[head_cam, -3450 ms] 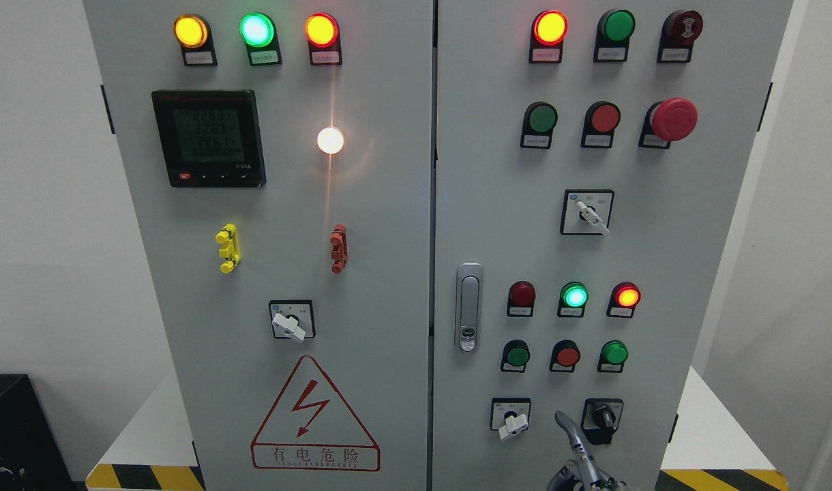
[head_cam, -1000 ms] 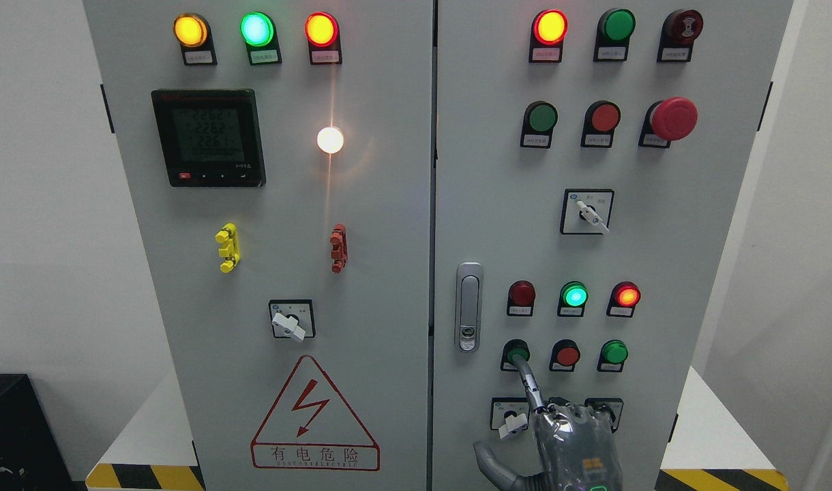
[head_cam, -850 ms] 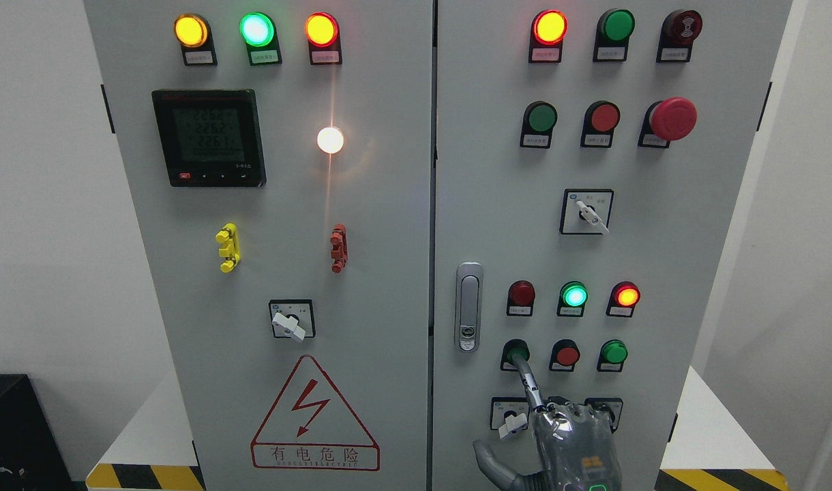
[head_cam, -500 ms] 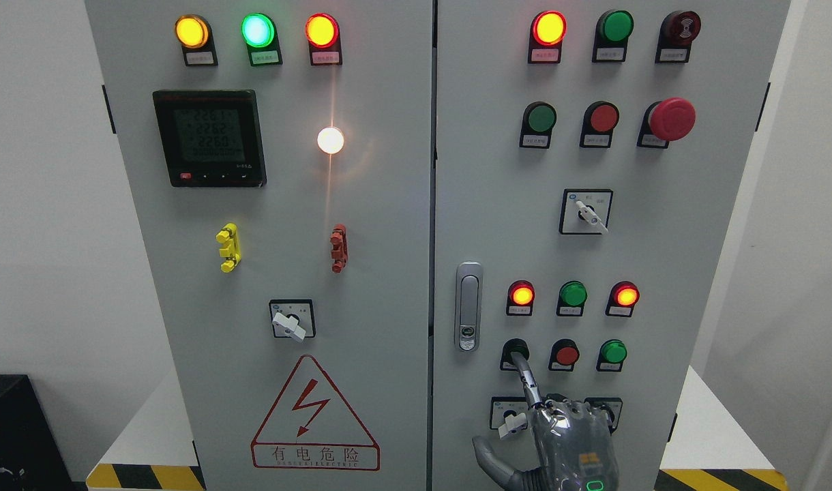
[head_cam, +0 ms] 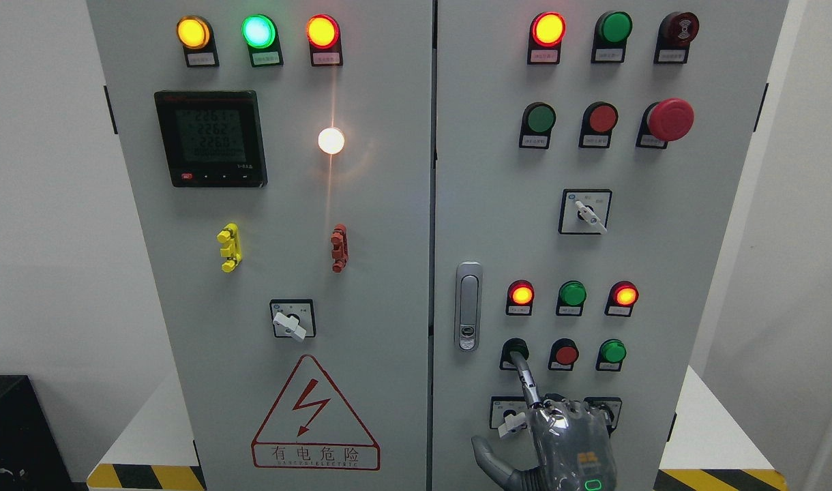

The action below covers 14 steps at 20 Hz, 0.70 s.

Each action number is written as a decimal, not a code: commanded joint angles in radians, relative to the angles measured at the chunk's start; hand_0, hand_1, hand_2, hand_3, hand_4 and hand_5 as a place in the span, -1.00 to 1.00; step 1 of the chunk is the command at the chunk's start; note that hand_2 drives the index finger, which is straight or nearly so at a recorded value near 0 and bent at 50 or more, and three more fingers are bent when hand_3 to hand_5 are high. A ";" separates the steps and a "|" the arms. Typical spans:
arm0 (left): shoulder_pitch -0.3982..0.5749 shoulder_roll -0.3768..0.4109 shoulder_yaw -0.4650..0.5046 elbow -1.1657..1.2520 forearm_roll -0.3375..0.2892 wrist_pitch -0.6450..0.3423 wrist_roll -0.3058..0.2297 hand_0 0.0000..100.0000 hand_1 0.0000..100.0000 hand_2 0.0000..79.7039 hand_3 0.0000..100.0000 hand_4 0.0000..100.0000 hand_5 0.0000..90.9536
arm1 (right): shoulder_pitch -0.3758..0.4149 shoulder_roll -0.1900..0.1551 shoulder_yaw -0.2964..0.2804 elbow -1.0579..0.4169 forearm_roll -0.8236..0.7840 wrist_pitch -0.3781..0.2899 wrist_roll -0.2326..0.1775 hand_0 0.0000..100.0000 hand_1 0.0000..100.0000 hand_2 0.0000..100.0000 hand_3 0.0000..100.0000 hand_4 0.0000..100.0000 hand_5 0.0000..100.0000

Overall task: Press green start button
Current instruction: 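Withdraw the right hand downward away from the button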

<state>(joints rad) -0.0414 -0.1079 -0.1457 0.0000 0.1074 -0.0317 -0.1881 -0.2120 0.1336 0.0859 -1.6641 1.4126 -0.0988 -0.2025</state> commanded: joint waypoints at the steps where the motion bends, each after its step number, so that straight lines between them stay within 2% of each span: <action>1: 0.000 -0.001 0.000 -0.028 0.000 -0.001 -0.001 -0.76 0.11 -1.00 -1.00 -1.00 -1.00 | 0.005 0.001 -0.005 -0.020 -0.011 -0.007 0.002 -0.66 -0.44 -1.00 0.95 0.79 1.00; 14: 0.000 0.001 0.000 -0.028 0.000 -0.001 -0.001 -0.76 0.11 -1.00 -1.00 -1.00 -1.00 | 0.068 0.001 -0.003 -0.157 -0.079 -0.041 0.006 -0.59 -0.43 -1.00 0.87 0.72 1.00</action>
<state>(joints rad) -0.0414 -0.1083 -0.1457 0.0000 0.1074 -0.0317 -0.1886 -0.1756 0.1346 0.0825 -1.7293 1.3674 -0.1286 -0.1842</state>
